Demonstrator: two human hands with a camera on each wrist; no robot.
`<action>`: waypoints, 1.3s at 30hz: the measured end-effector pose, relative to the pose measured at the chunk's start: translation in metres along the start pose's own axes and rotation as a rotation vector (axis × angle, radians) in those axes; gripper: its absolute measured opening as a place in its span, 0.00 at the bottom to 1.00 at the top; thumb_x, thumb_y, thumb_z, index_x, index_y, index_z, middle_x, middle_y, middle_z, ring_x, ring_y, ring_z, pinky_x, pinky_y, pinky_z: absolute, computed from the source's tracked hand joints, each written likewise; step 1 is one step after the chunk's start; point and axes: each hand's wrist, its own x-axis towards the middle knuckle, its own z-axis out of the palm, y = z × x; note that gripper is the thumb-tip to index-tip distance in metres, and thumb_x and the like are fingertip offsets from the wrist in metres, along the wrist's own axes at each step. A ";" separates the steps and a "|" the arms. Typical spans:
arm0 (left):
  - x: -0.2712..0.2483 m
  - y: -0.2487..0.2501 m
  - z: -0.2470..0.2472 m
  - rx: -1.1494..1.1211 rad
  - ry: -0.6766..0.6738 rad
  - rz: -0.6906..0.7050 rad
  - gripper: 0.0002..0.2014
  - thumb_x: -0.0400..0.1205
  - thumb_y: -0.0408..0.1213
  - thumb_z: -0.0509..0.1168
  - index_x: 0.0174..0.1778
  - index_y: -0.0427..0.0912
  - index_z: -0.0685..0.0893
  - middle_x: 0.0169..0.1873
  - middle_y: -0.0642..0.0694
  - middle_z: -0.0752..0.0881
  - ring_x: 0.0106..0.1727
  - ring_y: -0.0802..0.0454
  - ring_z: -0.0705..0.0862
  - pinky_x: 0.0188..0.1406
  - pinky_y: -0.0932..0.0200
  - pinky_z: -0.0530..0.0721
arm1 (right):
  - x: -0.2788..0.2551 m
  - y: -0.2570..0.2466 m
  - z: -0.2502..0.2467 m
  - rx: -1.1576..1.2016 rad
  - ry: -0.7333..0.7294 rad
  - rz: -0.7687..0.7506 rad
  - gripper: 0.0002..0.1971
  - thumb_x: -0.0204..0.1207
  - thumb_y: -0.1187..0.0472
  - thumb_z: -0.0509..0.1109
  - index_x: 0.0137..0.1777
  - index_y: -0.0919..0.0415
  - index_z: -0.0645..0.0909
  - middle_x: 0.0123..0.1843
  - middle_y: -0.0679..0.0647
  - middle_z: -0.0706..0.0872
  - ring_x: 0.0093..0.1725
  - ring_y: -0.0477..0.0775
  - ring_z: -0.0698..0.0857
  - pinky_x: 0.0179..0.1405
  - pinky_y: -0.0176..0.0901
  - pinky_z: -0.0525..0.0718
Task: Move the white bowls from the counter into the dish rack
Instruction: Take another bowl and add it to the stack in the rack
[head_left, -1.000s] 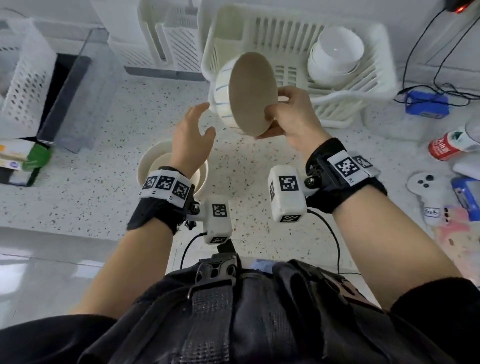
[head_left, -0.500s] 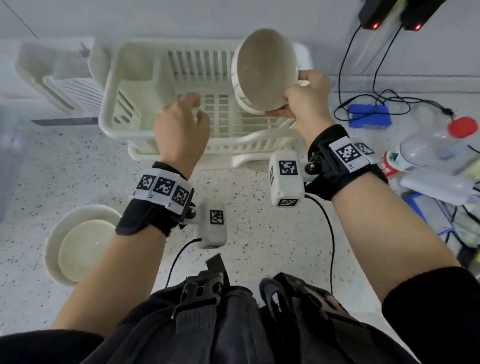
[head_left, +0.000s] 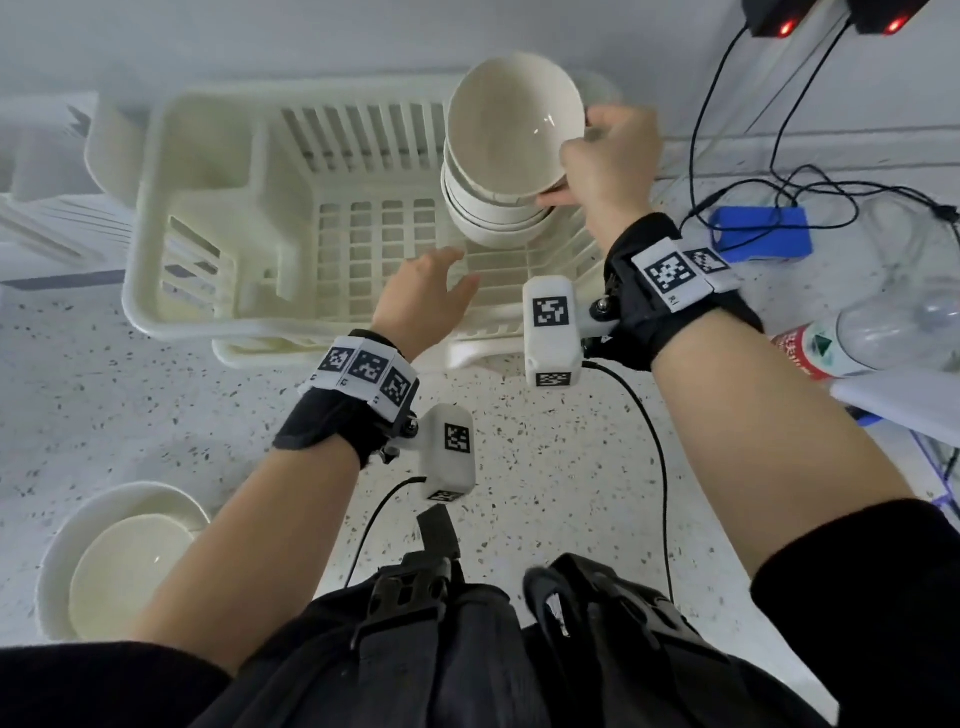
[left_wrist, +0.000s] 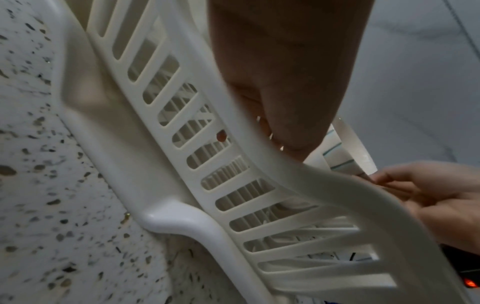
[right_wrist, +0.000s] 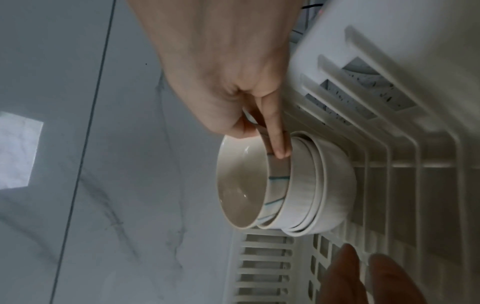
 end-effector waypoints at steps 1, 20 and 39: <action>0.000 -0.001 0.002 0.001 -0.002 -0.003 0.23 0.84 0.43 0.58 0.74 0.38 0.70 0.65 0.34 0.82 0.63 0.40 0.82 0.65 0.49 0.77 | 0.001 0.002 0.002 -0.029 -0.001 -0.008 0.18 0.70 0.80 0.61 0.59 0.74 0.82 0.55 0.63 0.84 0.41 0.65 0.90 0.23 0.47 0.91; 0.022 -0.017 0.010 0.024 0.068 0.165 0.42 0.80 0.39 0.62 0.81 0.41 0.39 0.84 0.44 0.50 0.75 0.42 0.71 0.55 0.49 0.82 | 0.017 0.013 0.006 -0.274 -0.007 -0.109 0.10 0.61 0.76 0.65 0.41 0.80 0.83 0.31 0.69 0.87 0.27 0.62 0.90 0.32 0.72 0.88; 0.025 -0.020 0.013 0.039 0.049 0.189 0.46 0.79 0.40 0.64 0.81 0.43 0.35 0.84 0.45 0.48 0.60 0.37 0.82 0.41 0.58 0.76 | 0.030 0.014 0.010 -0.380 -0.021 -0.098 0.15 0.63 0.76 0.60 0.25 0.58 0.61 0.24 0.54 0.59 0.19 0.64 0.86 0.19 0.66 0.85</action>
